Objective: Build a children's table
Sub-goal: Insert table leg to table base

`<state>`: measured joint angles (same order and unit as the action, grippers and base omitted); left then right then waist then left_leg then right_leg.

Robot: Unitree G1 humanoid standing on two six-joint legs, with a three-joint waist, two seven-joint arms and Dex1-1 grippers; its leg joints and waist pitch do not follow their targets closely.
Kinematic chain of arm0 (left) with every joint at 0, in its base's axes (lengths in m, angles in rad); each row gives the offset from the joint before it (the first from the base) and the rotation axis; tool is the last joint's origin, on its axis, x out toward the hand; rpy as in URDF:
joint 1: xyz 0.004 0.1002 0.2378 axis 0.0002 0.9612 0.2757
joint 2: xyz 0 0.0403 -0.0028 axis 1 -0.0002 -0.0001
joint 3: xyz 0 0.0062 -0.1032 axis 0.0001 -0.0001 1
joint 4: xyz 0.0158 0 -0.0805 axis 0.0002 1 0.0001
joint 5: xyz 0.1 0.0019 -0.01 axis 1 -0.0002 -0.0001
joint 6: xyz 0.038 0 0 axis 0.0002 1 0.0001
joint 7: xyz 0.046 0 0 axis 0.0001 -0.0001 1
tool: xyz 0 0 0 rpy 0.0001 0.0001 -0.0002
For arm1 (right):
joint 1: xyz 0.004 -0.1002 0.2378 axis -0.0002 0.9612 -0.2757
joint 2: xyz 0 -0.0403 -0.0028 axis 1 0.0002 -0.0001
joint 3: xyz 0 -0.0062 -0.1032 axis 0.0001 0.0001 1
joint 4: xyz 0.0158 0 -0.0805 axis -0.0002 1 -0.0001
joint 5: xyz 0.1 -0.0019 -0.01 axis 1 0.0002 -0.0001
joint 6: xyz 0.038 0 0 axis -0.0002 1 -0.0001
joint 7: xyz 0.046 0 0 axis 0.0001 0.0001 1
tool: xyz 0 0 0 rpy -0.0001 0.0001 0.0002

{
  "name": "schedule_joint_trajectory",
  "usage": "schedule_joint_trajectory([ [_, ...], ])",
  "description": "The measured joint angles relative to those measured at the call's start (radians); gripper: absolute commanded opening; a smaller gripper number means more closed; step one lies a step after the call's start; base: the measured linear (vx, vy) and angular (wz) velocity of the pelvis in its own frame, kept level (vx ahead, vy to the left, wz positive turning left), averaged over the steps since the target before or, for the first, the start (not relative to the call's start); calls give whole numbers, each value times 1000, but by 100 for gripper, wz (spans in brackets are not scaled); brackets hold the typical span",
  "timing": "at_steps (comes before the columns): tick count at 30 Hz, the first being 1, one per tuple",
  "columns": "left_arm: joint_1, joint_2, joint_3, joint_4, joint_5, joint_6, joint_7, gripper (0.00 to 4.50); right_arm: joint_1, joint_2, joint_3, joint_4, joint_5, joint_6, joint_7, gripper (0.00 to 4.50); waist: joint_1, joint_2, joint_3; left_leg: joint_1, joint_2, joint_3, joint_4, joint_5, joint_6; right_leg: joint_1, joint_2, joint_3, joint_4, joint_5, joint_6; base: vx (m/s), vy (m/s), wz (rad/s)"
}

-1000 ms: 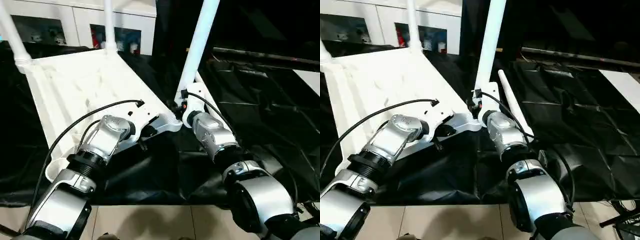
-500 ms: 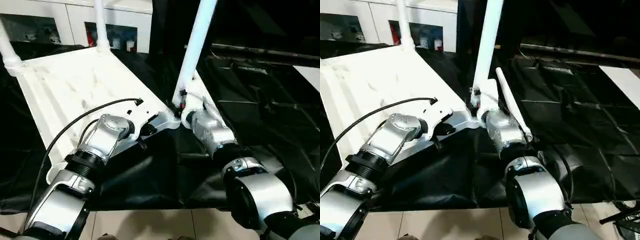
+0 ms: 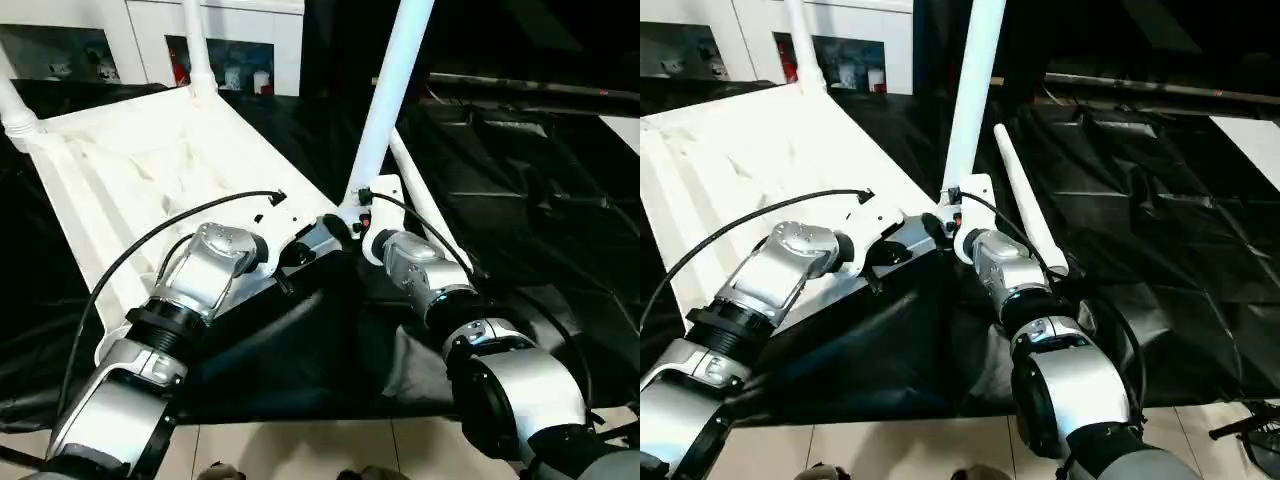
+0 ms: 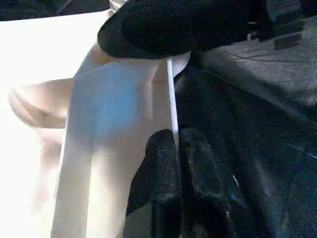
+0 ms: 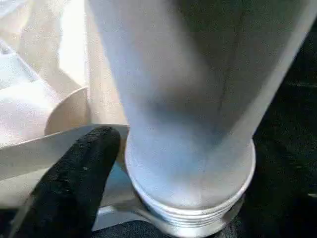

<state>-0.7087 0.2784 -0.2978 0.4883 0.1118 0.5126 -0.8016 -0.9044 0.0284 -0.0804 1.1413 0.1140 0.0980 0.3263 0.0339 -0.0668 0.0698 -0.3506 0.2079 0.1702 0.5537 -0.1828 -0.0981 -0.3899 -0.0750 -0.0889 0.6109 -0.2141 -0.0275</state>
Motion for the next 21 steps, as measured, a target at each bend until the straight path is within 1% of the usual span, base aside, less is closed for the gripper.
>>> schedule_joint_trajectory([
  [1,0,1,1,-2,0,0,-2,0,0,-3,0,0,0,-3,12,418,0,0,0,-1,0,0,0,0,0,-1,0,0,0,0,0,0,0,0],
  [3,0,4,4,-5,0,-1,-9,0,10,-10,1,-6,-3,-19,43,443,0,0,0,-1,0,1,0,0,0,-1,0,0,0,0,0,0,0,0],
  [6,1,12,7,-8,-1,-17,-22,0,39,-22,17,-47,-11,-33,92,443,0,1,1,-6,0,2,1,1,0,-6,0,0,0,0,0,0,0,0],
  [10,8,27,6,-26,-7,-31,-42,0,81,-54,60,-123,-34,-31,153,443,1,1,1,-13,0,2,1,9,7,-12,0,0,0,0,0,0,0,0],
  [11,17,35,6,-38,-9,-42,-52,0,103,-75,83,-164,-47,-22,179,443,2,2,1,-15,1,2,1,9,7,-13,0,0,0,0,0,0,0,0],
  [12,26,43,7,-47,-10,-53,-61,0,122,-87,93,-196,-51,-14,198,443,3,2,1,-15,1,2,1,9,8,-13,0,0,0,0,0,0,0,0],
  [14,32,55,7,-53,-13,-62,-74,0,143,-105,110,-243,-57,5,219,443,4,2,2,-15,1,2,2,9,8,-13,0,0,0,0,0,0,0,0],
  [17,45,70,6,-61,-22,-84,-100,0,187,-137,126,-322,-65,40,263,443,10,5,3,-16,1,3,2,9,8,-13,0,0,0,0,0,0,0,0],
  [19,54,80,6,-74,-27,-95,-115,0,220,-166,133,-389,-57,66,312,443,17,6,4,-16,1,3,3,9,8,-13,0,0,0,0,0,0,0,0],
  [21,72,96,7,-97,-42,-103,-144,0,270,-216,142,-495,-28,94,392,443,24,8,6,-16,1,4,3,9,9,-13,0,1,0,0,0,0,0,0],
])
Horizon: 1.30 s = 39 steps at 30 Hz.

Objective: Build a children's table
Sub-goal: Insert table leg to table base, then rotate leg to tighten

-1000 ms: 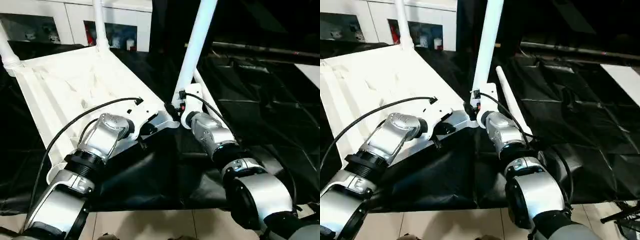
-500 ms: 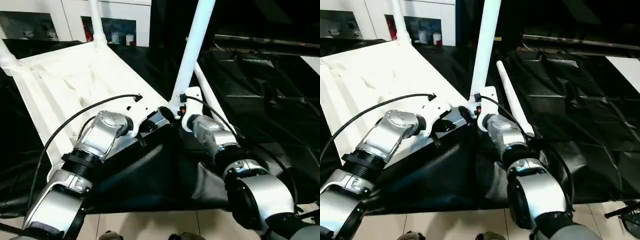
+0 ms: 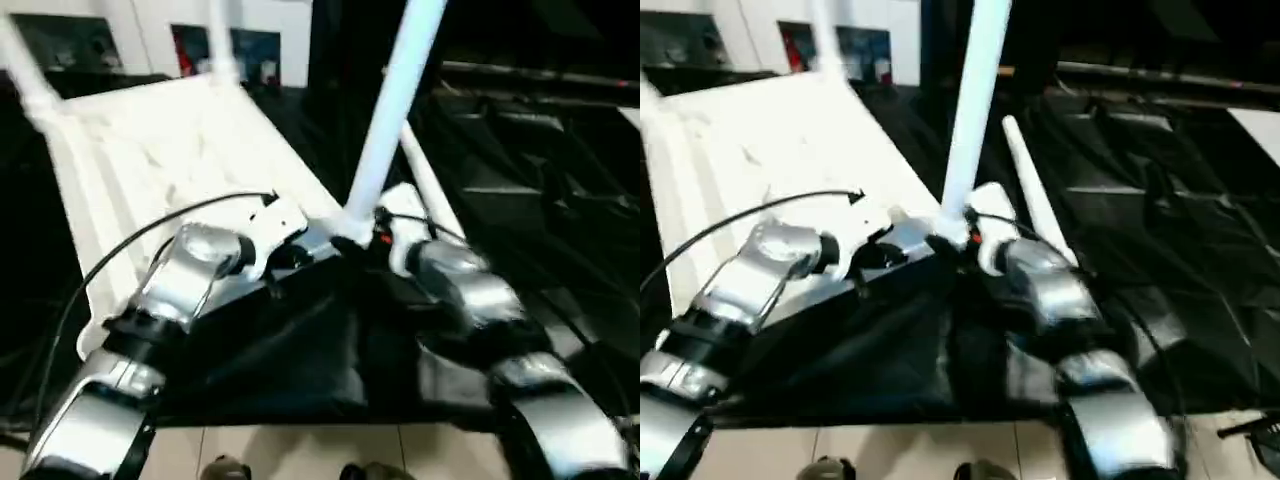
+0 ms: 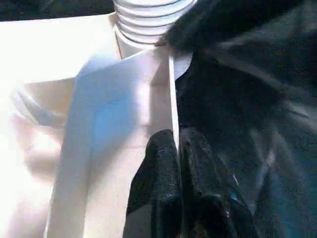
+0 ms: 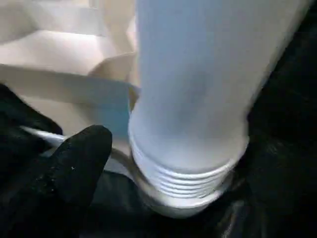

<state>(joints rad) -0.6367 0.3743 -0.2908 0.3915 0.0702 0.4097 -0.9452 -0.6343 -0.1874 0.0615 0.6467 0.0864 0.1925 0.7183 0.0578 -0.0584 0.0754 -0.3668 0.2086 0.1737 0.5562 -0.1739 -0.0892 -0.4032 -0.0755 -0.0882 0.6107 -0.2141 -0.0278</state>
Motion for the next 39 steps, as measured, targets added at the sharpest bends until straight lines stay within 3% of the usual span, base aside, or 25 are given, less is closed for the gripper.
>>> schedule_joint_trajectory([
  [4,12,25,1,-9,-15,-16,-37,0,67,-78,26,-160,40,27,139,443,1,0,0,1,0,0,1,0,1,0,0,0,1,0,0,0,0,0],
  [7,17,42,-1,-9,-17,-36,-64,0,82,-109,34,-197,50,29,205,443,2,0,0,1,1,0,2,0,1,0,0,0,2,0,0,0,0,0],
  [15,52,101,-13,-30,-51,-102,-197,0,81,-190,71,-204,37,21,301,443,7,0,0,-1,0,0,8,-1,3,0,0,0,5,0,0,0,0,0],
  [32,76,125,-44,-64,-73,-115,-297,0,60,-199,137,-177,30,-21,421,443,19,-4,-2,0,2,0,25,-2,5,1,-2,3,21,0,0,0,0,0],
  [33,76,125,-44,-64,-73,-115,-297,0,56,-198,140,-171,28,-27,423,418,18,-4,-2,0,2,0,26,-2,5,1,-2,3,22,0,0,0,0,0],
  [39,76,126,-44,-64,-73,-115,-297,0,39,-180,151,-125,23,-62,445,371,12,-5,-3,-1,2,-1,28,-2,5,1,-2,3,23,1,0,0,0,0],
])
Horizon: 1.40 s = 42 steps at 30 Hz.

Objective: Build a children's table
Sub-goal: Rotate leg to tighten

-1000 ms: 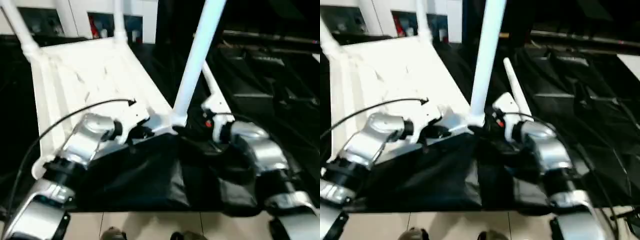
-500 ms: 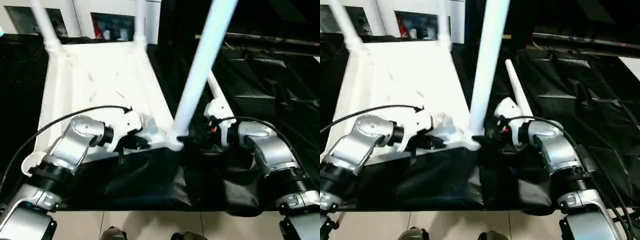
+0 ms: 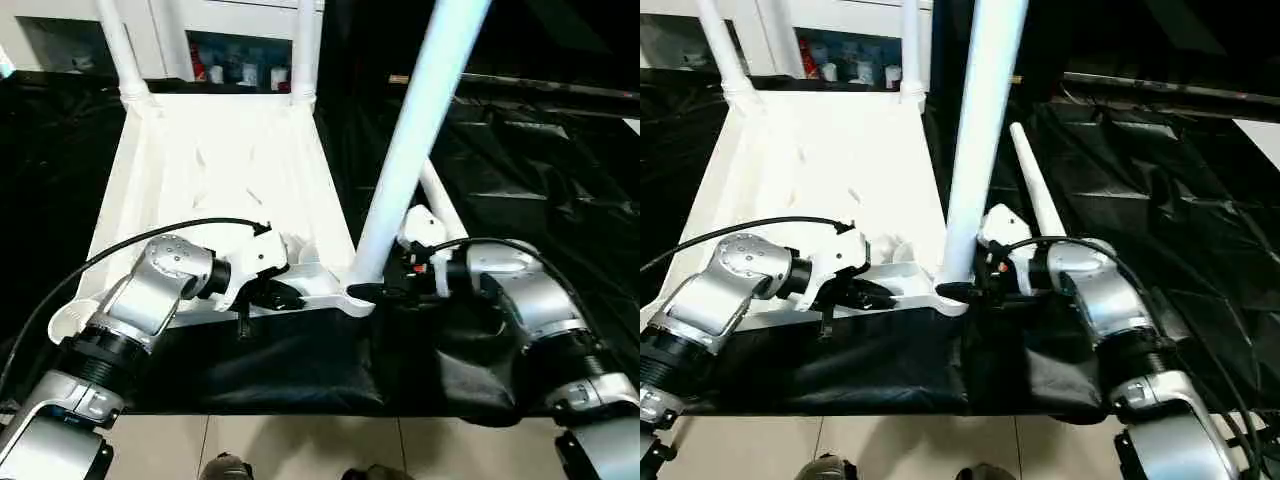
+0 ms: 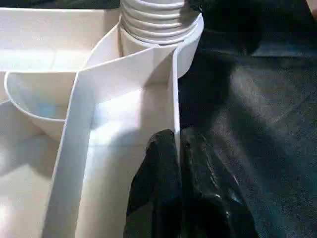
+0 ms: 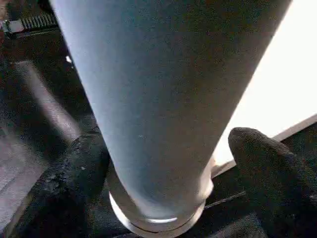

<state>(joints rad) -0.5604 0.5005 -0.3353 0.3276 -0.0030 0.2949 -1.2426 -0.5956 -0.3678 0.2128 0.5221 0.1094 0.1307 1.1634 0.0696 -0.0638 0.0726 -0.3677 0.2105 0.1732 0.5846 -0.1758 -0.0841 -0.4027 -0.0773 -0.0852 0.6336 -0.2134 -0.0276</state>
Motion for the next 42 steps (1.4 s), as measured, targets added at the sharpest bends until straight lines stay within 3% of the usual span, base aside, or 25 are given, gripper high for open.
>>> schedule_joint_trajectory([
  [9,0,7,3,2,2,0,1,0,-24,13,17,46,-1,-36,23,286,-10,-2,0,0,1,-1,4,0,0,0,0,0,5,0,0,0,0,0],
  [20,0,7,7,12,3,6,11,0,-26,43,-6,83,14,-23,5,258,-12,-4,-1,2,1,-1,5,0,-1,1,0,1,7,0,0,0,0,0],
  [28,-73,-156,59,159,38,85,287,0,-56,196,-130,219,14,12,-435,252,-26,-8,-2,10,-2,-1,6,-2,-6,3,1,10,9,3,5,0,0,0],
  [30,-112,-224,77,222,51,121,405,0,-93,282,-186,277,9,22,-661,252,-33,-8,-3,12,-3,0,6,-2,-6,3,2,13,9,3,6,0,0,0],
  [33,-123,-275,83,238,64,140,491,0,-122,332,-225,312,7,32,-812,251,-35,-9,-3,12,-4,-1,6,-2,-6,3,2,14,7,4,6,0,0,0],
  [42,-133,-323,86,238,88,164,571,0,-185,376,-265,385,-4,33,-947,251,-36,-12,-5,11,-4,0,5,-2,-6,4,2,15,3,7,5,0,0,0],
])
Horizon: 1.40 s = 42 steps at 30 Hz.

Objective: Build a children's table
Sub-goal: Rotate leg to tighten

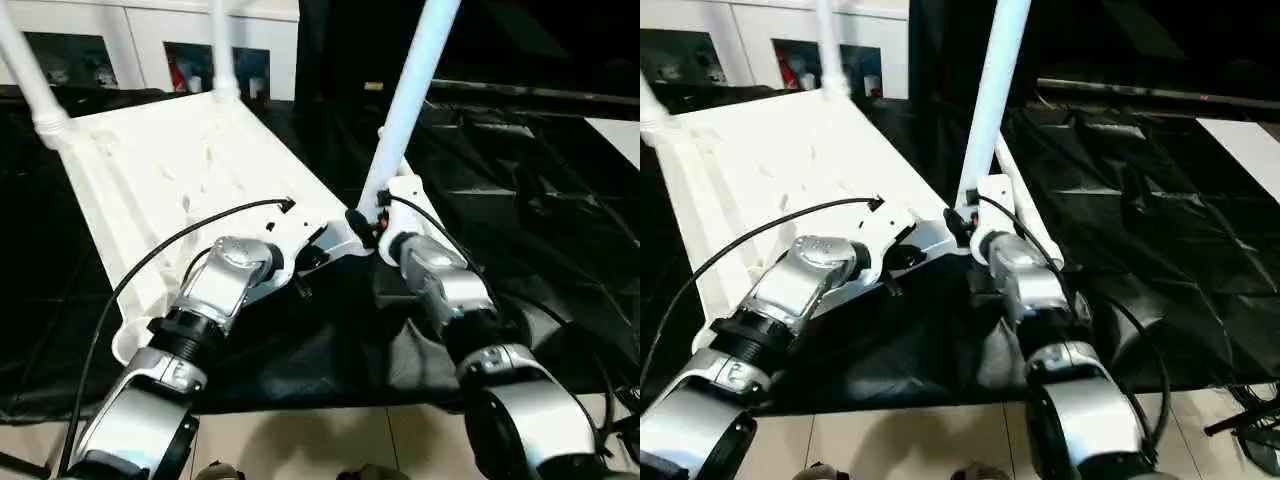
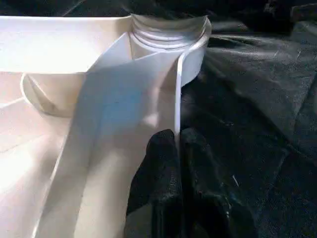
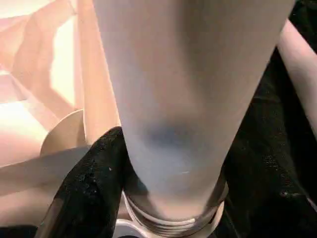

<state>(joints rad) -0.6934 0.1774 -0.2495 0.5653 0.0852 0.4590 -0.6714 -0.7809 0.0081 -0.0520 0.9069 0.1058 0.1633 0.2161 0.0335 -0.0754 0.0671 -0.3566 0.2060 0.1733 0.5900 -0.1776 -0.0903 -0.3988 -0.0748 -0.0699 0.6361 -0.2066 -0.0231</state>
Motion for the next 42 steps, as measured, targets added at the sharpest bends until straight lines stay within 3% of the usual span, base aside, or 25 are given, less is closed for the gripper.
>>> schedule_joint_trajectory([
  [7,-3,7,1,0,-2,-2,-6,0,-7,3,2,10,-33,-21,13,251,-2,0,0,0,0,0,-5,0,0,0,1,0,-5,3,3,0,0,0],
  [9,-3,10,1,-1,-2,-5,-12,0,-8,3,2,7,-32,-21,18,321,-3,0,0,0,0,0,-6,0,0,-1,1,0,-6,3,3,0,0,0],
  [12,-3,35,0,-2,-4,-19,-46,0,-7,3,2,-6,-24,-17,72,327,-7,1,0,-1,0,0,-9,0,0,-3,2,0,-6,1,6,0,0,0],
  [20,15,83,-3,-40,-13,-45,-108,0,15,-21,13,-65,-19,4,203,405,-5,3,3,-1,3,-1,-16,0,-1,-7,10,2,-9,4,2,0,0,0],
  [24,35,127,-8,-81,-23,-56,-183,0,67,-98,73,-169,-15,42,370,445,-1,4,3,-2,4,-1,-20,0,-1,-8,12,2,-15,4,1,0,0,0],
  [31,118,298,-33,-168,-87,-183,-460,0,156,-310,239,-370,-25,54,776,449,13,4,3,-4,4,-1,-25,2,6,-8,13,2,-23,4,-1,0,0,0],
  [35,142,314,-49,-215,-113,-193,-554,0,170,-361,269,-416,-19,71,901,449,36,7,5,-9,4,4,-23,3,7,-8,13,5,-24,4,-1,0,0,0],
  [42,147,319,-63,-219,-112,-201,-559,0,172,-410,292,-457,0,84,991,449,28,6,5,-9,5,4,-18,3,6,-8,12,6,-20,6,-2,0,0,0],
])
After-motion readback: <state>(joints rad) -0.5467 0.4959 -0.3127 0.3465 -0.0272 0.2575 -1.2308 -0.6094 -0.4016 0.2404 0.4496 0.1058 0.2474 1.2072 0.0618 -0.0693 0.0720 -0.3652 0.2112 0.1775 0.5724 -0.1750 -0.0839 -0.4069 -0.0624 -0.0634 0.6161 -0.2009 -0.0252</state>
